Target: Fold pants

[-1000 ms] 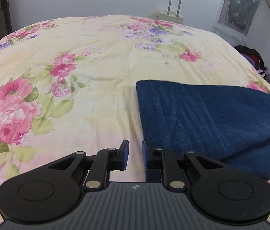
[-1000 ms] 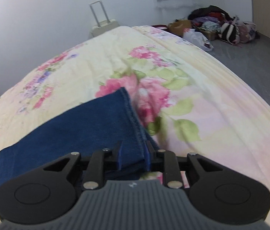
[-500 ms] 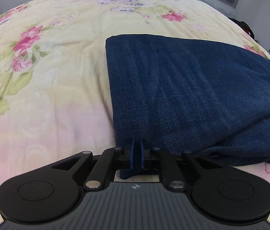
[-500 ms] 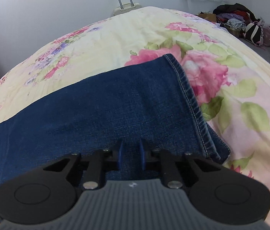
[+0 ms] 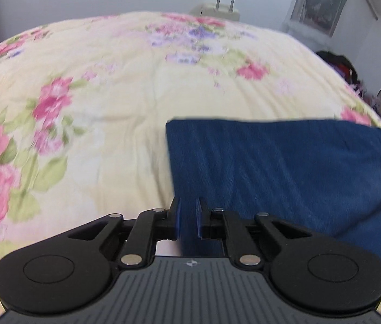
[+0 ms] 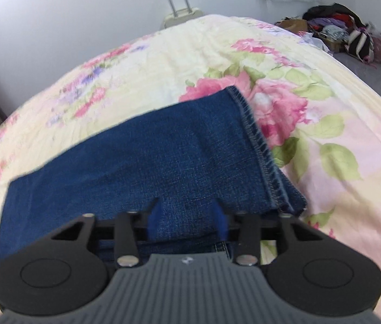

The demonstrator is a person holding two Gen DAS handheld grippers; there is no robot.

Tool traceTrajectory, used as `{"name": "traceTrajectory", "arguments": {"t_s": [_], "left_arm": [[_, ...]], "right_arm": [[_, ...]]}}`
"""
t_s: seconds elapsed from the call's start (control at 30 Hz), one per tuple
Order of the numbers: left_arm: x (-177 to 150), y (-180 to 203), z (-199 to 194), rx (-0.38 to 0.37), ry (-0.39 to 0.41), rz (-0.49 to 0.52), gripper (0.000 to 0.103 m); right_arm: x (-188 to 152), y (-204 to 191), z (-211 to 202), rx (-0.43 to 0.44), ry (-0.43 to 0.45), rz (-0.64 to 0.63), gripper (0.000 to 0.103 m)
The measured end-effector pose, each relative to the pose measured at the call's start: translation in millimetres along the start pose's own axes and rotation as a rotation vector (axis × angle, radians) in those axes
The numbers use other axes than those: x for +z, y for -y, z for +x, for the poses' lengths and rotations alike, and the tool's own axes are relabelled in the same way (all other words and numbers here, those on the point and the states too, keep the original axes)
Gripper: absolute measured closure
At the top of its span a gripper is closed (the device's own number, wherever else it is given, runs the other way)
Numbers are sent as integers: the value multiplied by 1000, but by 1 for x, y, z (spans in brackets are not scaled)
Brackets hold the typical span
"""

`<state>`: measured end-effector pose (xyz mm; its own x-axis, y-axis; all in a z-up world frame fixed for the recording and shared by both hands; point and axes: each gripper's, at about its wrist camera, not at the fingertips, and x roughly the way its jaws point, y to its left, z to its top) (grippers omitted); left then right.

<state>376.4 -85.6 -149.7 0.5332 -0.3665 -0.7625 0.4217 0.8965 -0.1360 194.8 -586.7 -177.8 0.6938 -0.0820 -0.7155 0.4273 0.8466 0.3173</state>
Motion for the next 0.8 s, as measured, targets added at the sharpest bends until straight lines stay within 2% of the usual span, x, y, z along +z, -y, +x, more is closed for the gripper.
{"name": "traceTrajectory", "arguments": {"t_s": [0.03,0.07,0.13,0.27,0.33,0.4,0.57,0.67,0.77,0.8], "left_arm": [[6,5,4,-9,16,8,92],[11,10,9,-17,30,20,92],[19,22,16,-32,52,42,92],[28,44,33,-88,68,66,92],[31,55,42,-110,64,80,92],[34,66,51,-129,61,93,92],[40,88,69,-186,56,121,92],[46,103,80,-219,64,141,92],[54,121,94,-241,66,174,92],[57,128,101,-239,64,192,92]], "right_arm": [[-1,7,-8,19,11,52,48],[-2,15,-15,40,20,111,34],[-9,38,-26,81,33,279,21],[-33,82,-18,151,11,578,20],[-43,98,-3,189,8,677,21],[-47,107,11,227,23,725,22],[-45,118,42,274,72,780,38],[-46,124,49,274,86,800,60],[-44,121,38,266,123,745,75],[-40,118,31,263,148,703,77]]}}
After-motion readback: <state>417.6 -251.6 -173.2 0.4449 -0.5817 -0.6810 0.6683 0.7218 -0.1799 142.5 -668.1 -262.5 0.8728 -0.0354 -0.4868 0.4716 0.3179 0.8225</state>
